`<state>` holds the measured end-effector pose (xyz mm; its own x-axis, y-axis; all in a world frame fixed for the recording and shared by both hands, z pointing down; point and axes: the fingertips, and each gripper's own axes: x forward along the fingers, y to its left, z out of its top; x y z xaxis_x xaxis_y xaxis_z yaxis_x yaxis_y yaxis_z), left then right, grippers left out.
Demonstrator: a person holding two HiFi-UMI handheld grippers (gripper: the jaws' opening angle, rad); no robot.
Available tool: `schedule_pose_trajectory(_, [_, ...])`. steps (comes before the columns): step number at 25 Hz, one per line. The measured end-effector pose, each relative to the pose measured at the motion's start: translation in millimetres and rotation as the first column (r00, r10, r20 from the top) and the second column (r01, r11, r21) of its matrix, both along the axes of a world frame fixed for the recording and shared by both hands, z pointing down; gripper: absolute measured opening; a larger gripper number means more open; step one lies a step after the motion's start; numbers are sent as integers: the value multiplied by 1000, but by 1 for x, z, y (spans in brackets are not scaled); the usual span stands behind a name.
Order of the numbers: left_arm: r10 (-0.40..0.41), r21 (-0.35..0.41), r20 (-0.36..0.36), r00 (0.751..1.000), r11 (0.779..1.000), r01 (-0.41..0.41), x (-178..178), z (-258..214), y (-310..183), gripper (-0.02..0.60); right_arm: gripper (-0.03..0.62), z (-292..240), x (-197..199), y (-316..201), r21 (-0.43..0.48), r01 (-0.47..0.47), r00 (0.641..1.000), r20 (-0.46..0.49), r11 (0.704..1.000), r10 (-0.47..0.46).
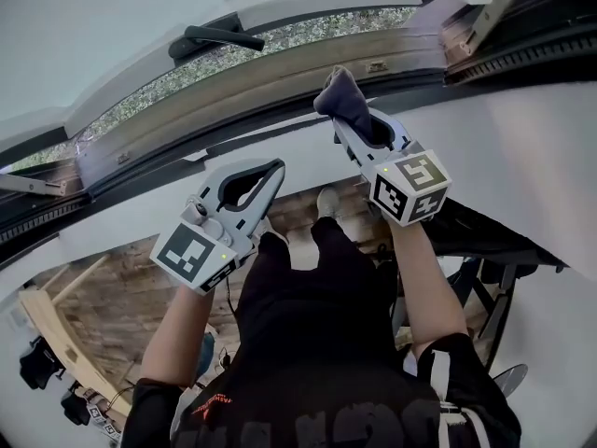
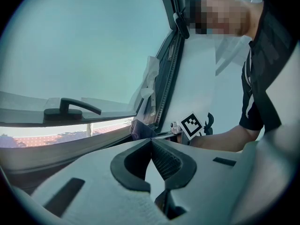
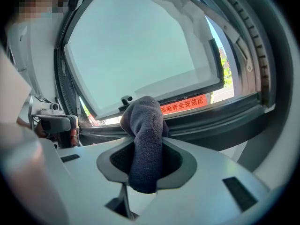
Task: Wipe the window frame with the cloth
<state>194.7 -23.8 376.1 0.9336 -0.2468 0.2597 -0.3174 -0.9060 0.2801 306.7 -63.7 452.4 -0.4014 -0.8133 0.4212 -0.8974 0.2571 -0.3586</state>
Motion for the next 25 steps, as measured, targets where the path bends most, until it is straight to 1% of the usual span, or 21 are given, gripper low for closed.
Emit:
schedule_pose_trajectory(5, [19,-19,1,1000,1000,-19,18,1,1,20,107,0,27,2,-2,-35,999,-11,999,35])
schedule_pose_trajectory(9, [36,-1,-12,999,999,-36,31,0,-1,20,107,0,45,3,-3,-58,998,-19,998,58])
schedule_pose_trajectory(15, [48,0,-20,999,999,-48,43,-1,-2,20,107,0,71,6,-8,-99,994,-43,995,99])
schedule_pose_trajectory(20, [46,0,-28,999,999,-46,40,-2,-1,20,107,-2,82,8,-14,-135,989,-67,991,134])
schedule_pose_trajectory(25, [26,1,-39,999,1000,-26,20,-6,1,20,107,-8,69,9,-11,-144,986,-84,990,142])
